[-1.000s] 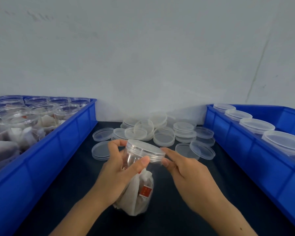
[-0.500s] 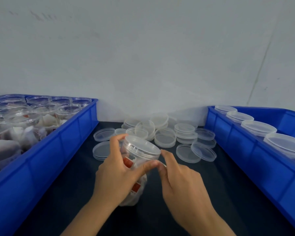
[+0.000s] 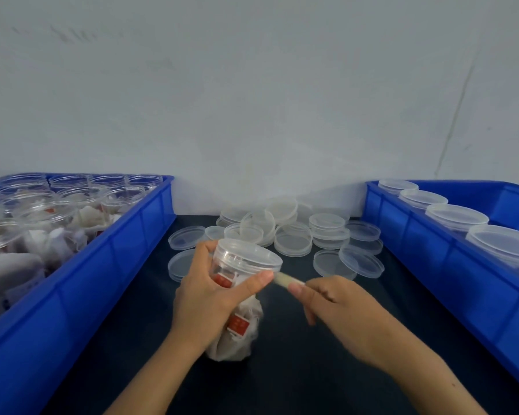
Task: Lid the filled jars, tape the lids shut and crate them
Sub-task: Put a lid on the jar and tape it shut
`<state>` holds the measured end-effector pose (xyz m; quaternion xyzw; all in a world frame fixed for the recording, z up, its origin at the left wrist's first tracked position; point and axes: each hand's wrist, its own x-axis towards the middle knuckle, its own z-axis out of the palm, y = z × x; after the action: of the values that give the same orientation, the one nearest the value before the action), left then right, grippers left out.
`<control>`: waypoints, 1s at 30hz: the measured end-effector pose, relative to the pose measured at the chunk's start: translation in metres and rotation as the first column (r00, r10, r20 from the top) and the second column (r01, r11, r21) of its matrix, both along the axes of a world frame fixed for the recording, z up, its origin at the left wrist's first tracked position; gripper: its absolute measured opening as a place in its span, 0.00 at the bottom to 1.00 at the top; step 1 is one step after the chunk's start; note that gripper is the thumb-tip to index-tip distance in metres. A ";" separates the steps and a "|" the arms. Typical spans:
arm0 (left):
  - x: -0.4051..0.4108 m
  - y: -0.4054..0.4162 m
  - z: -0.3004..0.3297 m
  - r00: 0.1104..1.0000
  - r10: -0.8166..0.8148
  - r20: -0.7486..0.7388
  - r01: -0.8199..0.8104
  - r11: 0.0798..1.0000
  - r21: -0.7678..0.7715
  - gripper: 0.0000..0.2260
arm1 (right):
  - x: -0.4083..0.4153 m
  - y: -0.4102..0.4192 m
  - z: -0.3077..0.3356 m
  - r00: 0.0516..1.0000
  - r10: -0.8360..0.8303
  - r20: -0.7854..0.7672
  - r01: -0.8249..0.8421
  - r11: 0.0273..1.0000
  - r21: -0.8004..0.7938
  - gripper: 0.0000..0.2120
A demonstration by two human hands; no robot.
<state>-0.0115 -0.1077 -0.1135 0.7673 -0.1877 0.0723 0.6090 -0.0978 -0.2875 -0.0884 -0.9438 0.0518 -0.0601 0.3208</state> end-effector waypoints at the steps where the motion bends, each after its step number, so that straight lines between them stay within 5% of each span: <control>1: 0.000 -0.001 0.001 0.999 -0.031 -0.031 0.030 0.999 -0.030 0.33 | 0.000 -0.001 0.001 0.999 -0.017 0.028 0.018 0.998 -0.059 0.32; 8: -0.002 -0.004 0.004 0.941 -0.268 -0.204 0.228 0.952 -0.203 0.36 | -0.001 -0.006 0.006 0.999 -0.032 0.042 0.039 0.983 -0.177 0.28; 15: -0.003 0.000 0.005 0.889 -0.402 -0.219 0.357 0.908 -0.218 0.45 | -0.002 -0.002 0.006 0.996 -0.019 0.086 0.038 0.974 -0.221 0.32; 19: -0.001 0.003 0.003 0.872 -0.445 -0.203 0.399 0.888 -0.229 0.36 | 0.000 0.003 -0.001 0.995 -0.023 0.096 0.036 0.990 -0.137 0.36; 26: -0.009 -0.002 0.001 0.948 -0.293 -0.125 0.262 0.940 -0.219 0.17 | 0.007 0.004 -0.010 0.993 0.034 0.112 -0.045 0.993 0.105 0.23; 30: -0.022 -0.011 -0.006 0.992 0.017 0.124 -0.018 1.000 0.010 0.27 | 0.007 0.009 -0.014 0.984 0.007 0.176 -0.019 0.998 0.065 0.21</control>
<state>-0.0334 -0.1188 -0.1195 0.7662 -0.2189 0.1242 0.5912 -0.0911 -0.2781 -0.1027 -0.9240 0.0190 -0.1392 0.3556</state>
